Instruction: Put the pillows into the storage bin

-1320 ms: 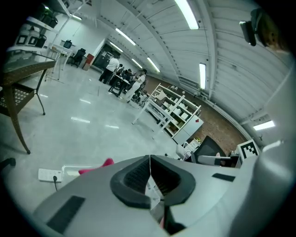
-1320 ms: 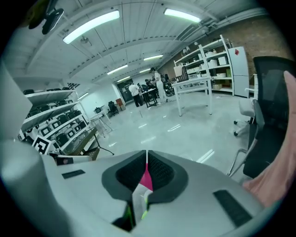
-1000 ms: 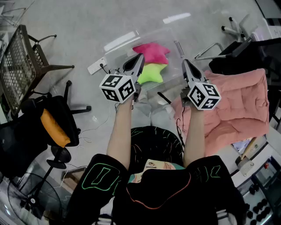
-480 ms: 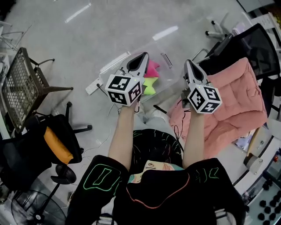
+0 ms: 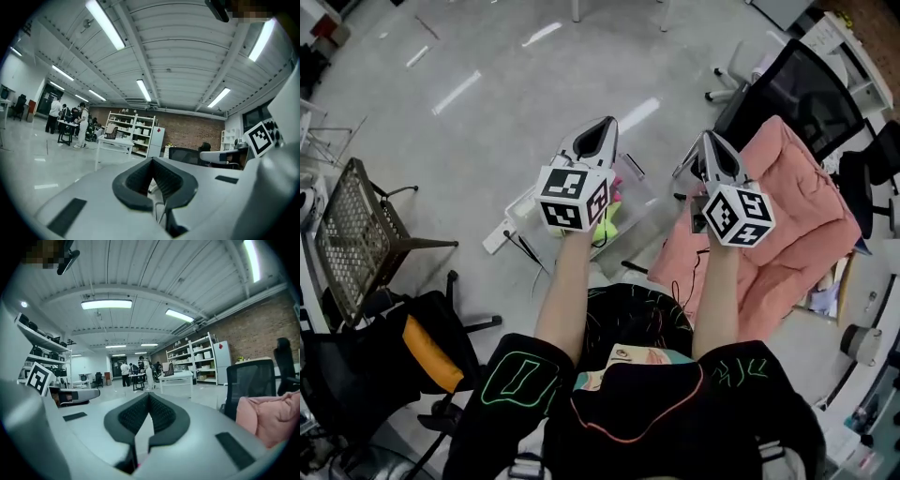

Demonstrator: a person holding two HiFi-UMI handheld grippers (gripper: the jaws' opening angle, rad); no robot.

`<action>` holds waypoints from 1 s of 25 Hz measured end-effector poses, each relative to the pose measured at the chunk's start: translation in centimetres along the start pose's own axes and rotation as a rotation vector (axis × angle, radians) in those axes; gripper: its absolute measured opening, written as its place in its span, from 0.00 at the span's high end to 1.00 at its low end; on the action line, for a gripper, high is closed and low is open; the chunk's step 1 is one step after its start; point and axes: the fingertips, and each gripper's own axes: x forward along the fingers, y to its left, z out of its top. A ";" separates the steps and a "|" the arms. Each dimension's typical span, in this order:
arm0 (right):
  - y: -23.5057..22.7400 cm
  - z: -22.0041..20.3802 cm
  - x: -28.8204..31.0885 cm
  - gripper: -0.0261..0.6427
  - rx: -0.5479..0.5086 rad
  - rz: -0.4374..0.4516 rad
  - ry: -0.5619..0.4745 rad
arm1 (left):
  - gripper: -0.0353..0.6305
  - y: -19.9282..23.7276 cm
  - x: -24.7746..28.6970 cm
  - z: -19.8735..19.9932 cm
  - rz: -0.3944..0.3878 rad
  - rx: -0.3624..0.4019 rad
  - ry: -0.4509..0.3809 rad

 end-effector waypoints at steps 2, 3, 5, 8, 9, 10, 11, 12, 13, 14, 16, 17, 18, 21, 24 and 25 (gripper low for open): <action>-1.1 2.1 -1.4 0.96 -0.014 -0.019 -0.044 | 0.96 -2.1 0.5 1.7 -0.018 0.037 -0.030; -1.7 3.1 -2.0 0.96 -0.022 -0.027 -0.066 | 0.96 -3.2 0.9 2.5 -0.026 0.057 -0.046; -3.0 4.8 -3.2 0.96 -0.039 -0.044 -0.107 | 0.96 -5.4 1.7 3.8 -0.042 0.095 -0.072; -4.6 6.4 -4.9 0.96 -0.062 -0.072 -0.148 | 0.96 -7.9 2.7 5.0 -0.064 0.130 -0.094; -5.0 6.8 -5.4 0.96 -0.069 -0.081 -0.155 | 0.96 -8.5 2.9 5.3 -0.071 0.134 -0.101; -5.4 7.1 -5.8 0.96 -0.076 -0.088 -0.159 | 0.96 -9.0 3.0 5.5 -0.078 0.135 -0.109; -5.8 7.3 -6.1 0.96 -0.081 -0.094 -0.162 | 0.96 -9.5 3.2 5.8 -0.083 0.138 -0.115; -6.2 7.4 -6.3 0.96 -0.083 -0.098 -0.164 | 0.96 -10.0 3.5 5.9 -0.087 0.142 -0.119; -6.6 7.5 -6.6 0.96 -0.085 -0.102 -0.165 | 0.96 -10.5 3.7 6.0 -0.089 0.146 -0.120; -7.1 7.6 -6.8 0.96 -0.086 -0.108 -0.165 | 0.96 -10.9 4.0 6.1 -0.092 0.151 -0.120; -7.7 7.6 -7.1 0.96 -0.094 -0.124 -0.161 | 0.96 -11.6 4.3 6.2 -0.098 0.156 -0.123; -7.9 7.7 -7.2 0.96 -0.101 -0.132 -0.159 | 0.96 -11.9 4.4 6.3 -0.101 0.158 -0.126; -8.1 7.8 -7.3 0.96 -0.109 -0.135 -0.158 | 0.96 -12.2 4.5 6.4 -0.103 0.160 -0.129; -8.4 7.9 -7.6 0.96 -0.123 -0.126 -0.158 | 0.96 -13.2 5.0 6.3 -0.103 0.165 -0.131; -8.8 8.0 -7.6 0.96 -0.134 -0.126 -0.155 | 0.96 -13.7 5.4 6.1 -0.094 0.168 -0.129; -8.8 8.0 -7.6 0.96 -0.138 -0.128 -0.153 | 0.96 -13.6 5.5 6.0 -0.088 0.168 -0.128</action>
